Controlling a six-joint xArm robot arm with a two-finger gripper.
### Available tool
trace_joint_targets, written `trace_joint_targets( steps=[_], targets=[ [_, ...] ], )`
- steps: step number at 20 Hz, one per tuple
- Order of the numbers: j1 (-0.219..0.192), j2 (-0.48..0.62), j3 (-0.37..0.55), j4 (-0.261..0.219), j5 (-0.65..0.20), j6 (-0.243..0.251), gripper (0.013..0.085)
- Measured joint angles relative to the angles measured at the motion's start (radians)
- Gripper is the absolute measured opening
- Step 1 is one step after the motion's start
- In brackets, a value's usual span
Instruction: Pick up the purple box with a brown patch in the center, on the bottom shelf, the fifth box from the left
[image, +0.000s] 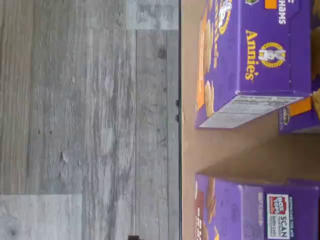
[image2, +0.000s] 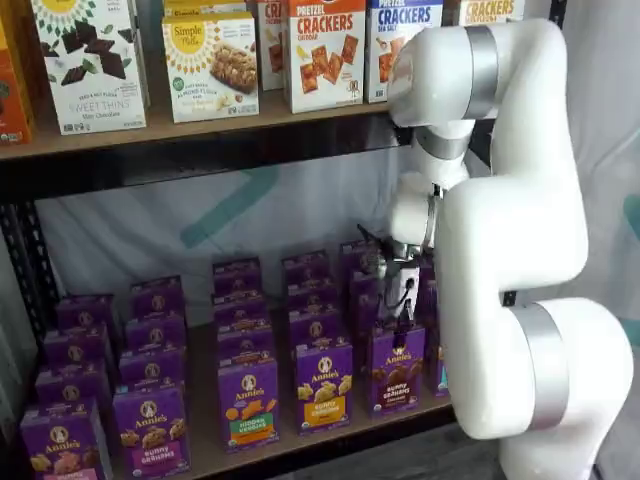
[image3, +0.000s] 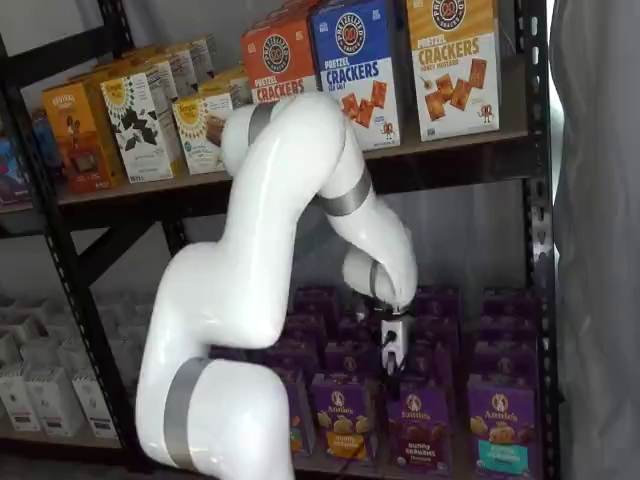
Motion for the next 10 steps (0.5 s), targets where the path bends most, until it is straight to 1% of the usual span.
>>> trace_joint_targets(
  steps=[3, 10],
  targets=[
    [-0.001, 0.014, -0.008, -0.020, -0.021, 0.016, 0.0850],
    [-0.003, 0.051, -0.034, 0.013, -0.055, -0.018, 0.0850]
  ],
)
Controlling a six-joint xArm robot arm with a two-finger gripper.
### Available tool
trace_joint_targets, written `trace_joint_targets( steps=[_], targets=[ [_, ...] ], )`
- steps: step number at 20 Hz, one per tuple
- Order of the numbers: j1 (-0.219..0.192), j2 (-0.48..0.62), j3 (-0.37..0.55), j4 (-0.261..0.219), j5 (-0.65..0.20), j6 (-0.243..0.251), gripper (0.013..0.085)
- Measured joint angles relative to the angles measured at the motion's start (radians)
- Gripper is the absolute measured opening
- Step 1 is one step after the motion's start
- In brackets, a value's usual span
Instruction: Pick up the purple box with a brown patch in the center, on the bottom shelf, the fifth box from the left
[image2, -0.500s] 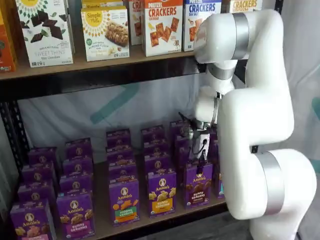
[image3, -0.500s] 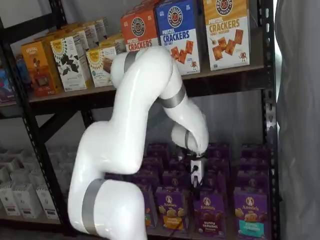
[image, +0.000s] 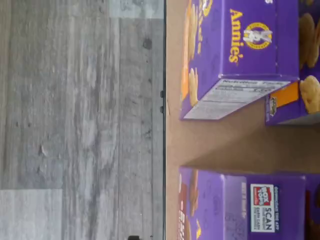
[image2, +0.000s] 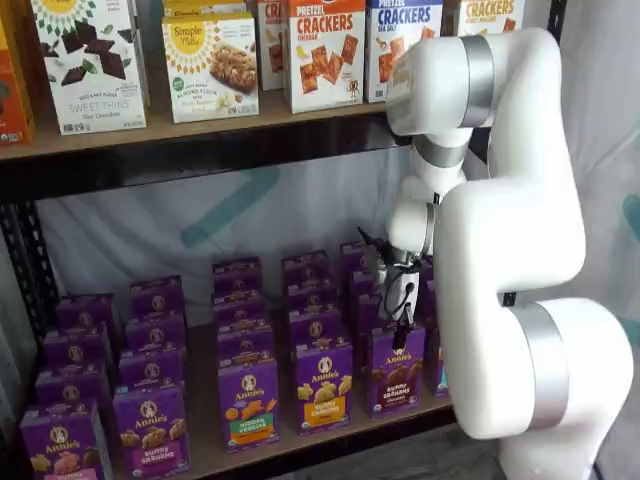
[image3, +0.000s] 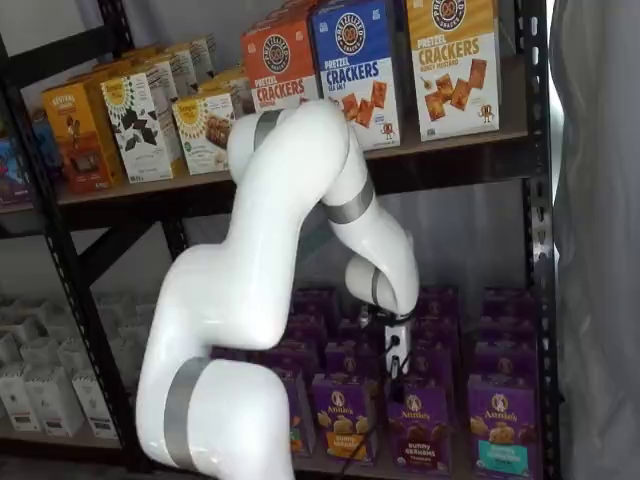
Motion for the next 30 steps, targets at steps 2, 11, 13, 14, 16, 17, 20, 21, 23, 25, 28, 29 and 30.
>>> trace_joint_targets(
  steps=[2, 11, 13, 14, 16, 17, 20, 21, 23, 25, 28, 29, 30],
  targets=[
    [-0.002, 0.009, -0.007, -0.001, -0.008, -0.001, 0.0850],
    [-0.010, 0.076, -0.061, -0.044, -0.042, 0.027, 0.0850],
    [-0.010, 0.092, -0.073, -0.066, -0.046, 0.046, 0.0850],
    [-0.010, 0.098, -0.077, -0.072, -0.048, 0.052, 0.0850],
    [-0.010, 0.112, -0.087, -0.078, -0.053, 0.057, 0.0850],
    [-0.009, 0.119, -0.091, -0.083, -0.058, 0.062, 0.0850],
    [-0.008, 0.135, -0.101, -0.106, -0.069, 0.084, 0.0850],
    [-0.008, 0.139, -0.104, -0.114, -0.071, 0.091, 0.0850],
    [-0.007, 0.148, -0.110, -0.127, -0.076, 0.103, 0.0850],
    [-0.005, 0.155, -0.114, -0.123, -0.086, 0.100, 0.0850],
    [-0.004, 0.162, -0.116, -0.119, -0.098, 0.099, 0.0850],
    [-0.004, 0.164, -0.119, -0.125, -0.097, 0.104, 0.0810],
    [-0.004, 0.165, -0.120, -0.131, -0.095, 0.109, 0.0770]
  ],
)
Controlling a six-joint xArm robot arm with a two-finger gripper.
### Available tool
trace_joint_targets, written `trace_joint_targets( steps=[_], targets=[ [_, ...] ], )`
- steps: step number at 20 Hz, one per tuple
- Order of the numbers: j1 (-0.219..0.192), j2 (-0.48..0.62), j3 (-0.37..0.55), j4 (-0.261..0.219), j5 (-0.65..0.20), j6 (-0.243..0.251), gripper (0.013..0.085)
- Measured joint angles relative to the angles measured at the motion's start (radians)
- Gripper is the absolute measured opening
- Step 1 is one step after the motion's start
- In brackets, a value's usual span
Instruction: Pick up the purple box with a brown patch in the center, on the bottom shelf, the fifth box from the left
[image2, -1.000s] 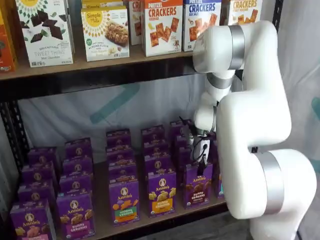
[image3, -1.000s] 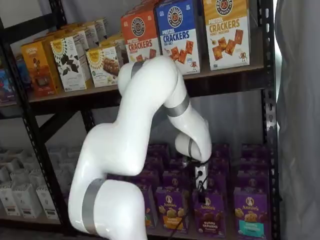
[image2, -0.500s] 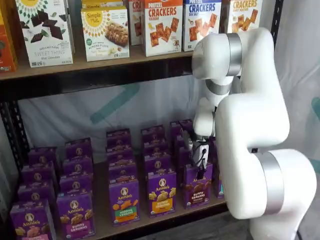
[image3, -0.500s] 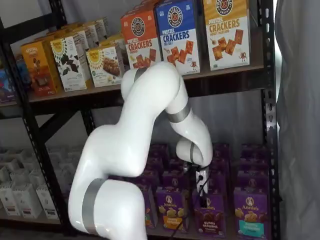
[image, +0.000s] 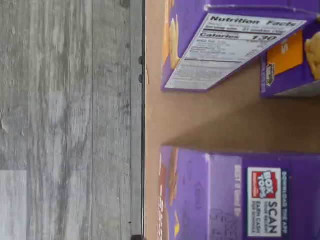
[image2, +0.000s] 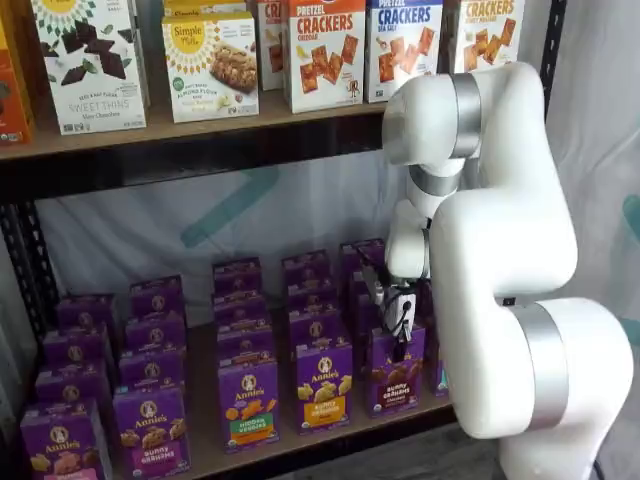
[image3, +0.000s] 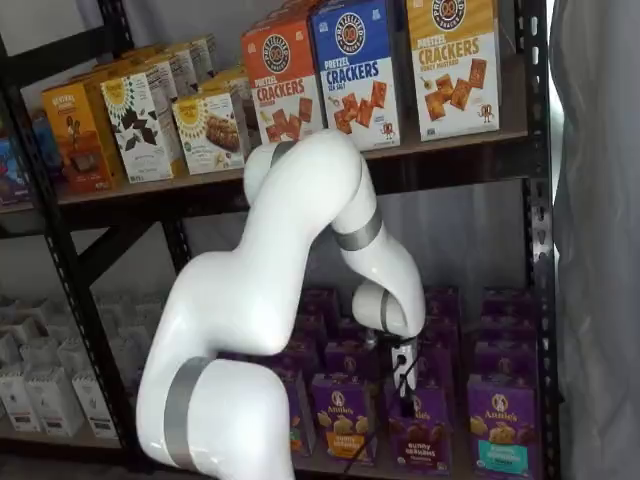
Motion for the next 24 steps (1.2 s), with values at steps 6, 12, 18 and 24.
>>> trace_joint_targets(
  steps=[6, 12, 18, 24],
  targets=[
    [-0.003, 0.005, -0.006, -0.043, 0.010, 0.038, 0.0650],
    [-0.001, 0.004, -0.003, -0.038, 0.005, 0.034, 0.0650],
    [-0.003, 0.000, -0.003, -0.073, 0.014, 0.065, 0.0650],
    [-0.002, -0.005, 0.006, -0.070, 0.008, 0.063, 0.0530]
  ],
)
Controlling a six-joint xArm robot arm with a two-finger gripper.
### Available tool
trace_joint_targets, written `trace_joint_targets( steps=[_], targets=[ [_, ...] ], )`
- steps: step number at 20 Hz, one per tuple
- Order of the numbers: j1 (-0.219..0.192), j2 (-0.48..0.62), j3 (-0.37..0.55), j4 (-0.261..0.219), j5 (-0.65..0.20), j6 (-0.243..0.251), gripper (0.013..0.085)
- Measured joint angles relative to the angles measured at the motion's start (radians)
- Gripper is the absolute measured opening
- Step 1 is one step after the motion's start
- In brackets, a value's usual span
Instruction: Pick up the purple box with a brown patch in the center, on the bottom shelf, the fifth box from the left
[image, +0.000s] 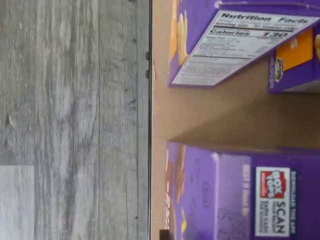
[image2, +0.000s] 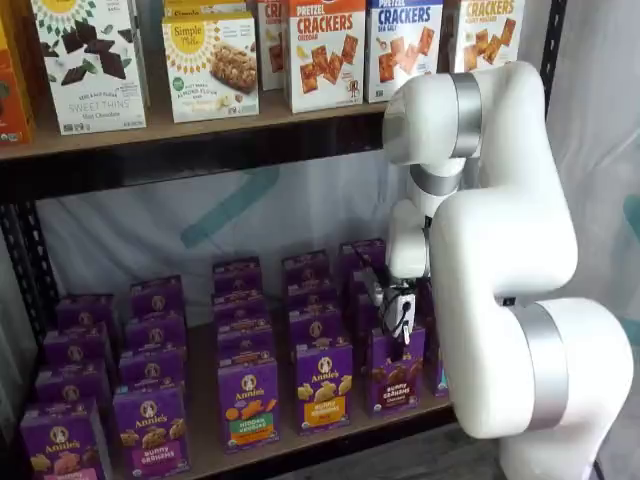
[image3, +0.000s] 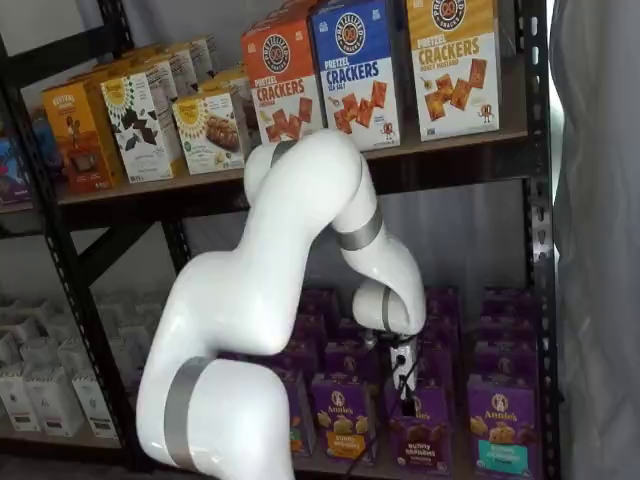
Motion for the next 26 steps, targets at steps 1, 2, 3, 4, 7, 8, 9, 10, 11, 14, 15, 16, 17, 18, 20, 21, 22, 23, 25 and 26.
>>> trace_joint_targets(
  steps=[1, 2, 3, 4, 7, 8, 9, 10, 11, 14, 15, 16, 17, 18, 20, 21, 22, 23, 25, 26],
  targets=[
    [0.000, -0.001, 0.001, 0.002, 0.000, -0.002, 0.0490],
    [0.000, -0.001, 0.002, 0.005, -0.001, -0.004, 0.0490],
    [0.000, -0.002, 0.004, 0.008, -0.003, -0.008, 0.0490],
    [0.000, -0.003, 0.006, 0.009, -0.006, -0.008, 0.0490],
    [0.000, -0.005, 0.009, 0.007, -0.009, -0.007, 0.0490],
    [0.000, -0.006, 0.010, 0.006, -0.009, -0.006, 0.0490],
    [0.000, -0.007, 0.011, 0.005, -0.010, -0.005, 0.0450],
    [0.000, -0.007, 0.012, 0.005, -0.010, -0.005, 0.0410],
    [0.001, -0.008, 0.013, 0.007, -0.010, -0.006, 0.0410],
    [0.002, -0.010, 0.016, 0.017, -0.011, -0.015, 0.0370],
    [0.002, -0.012, 0.018, 0.023, -0.011, -0.019, 0.0370],
    [0.003, -0.013, 0.020, 0.027, -0.011, -0.023, 0.0370],
    [0.003, -0.016, 0.024, 0.030, -0.012, -0.025, 0.0370],
    [0.003, -0.018, 0.027, 0.034, -0.012, -0.029, 0.0370],
    [0.005, -0.027, 0.039, 0.055, -0.015, -0.047, 0.0370],
    [0.006, -0.032, 0.047, 0.063, -0.019, -0.053, 0.0370],
    [0.007, -0.038, 0.055, 0.072, -0.021, -0.061, 0.0370],
    [0.009, -0.045, 0.063, 0.081, -0.022, -0.068, 0.0370],
    [0.010, -0.062, 0.086, 0.082, -0.023, -0.068, 0.0370],
    [0.011, -0.074, 0.102, 0.074, -0.025, -0.060, 0.0370]
  ],
)
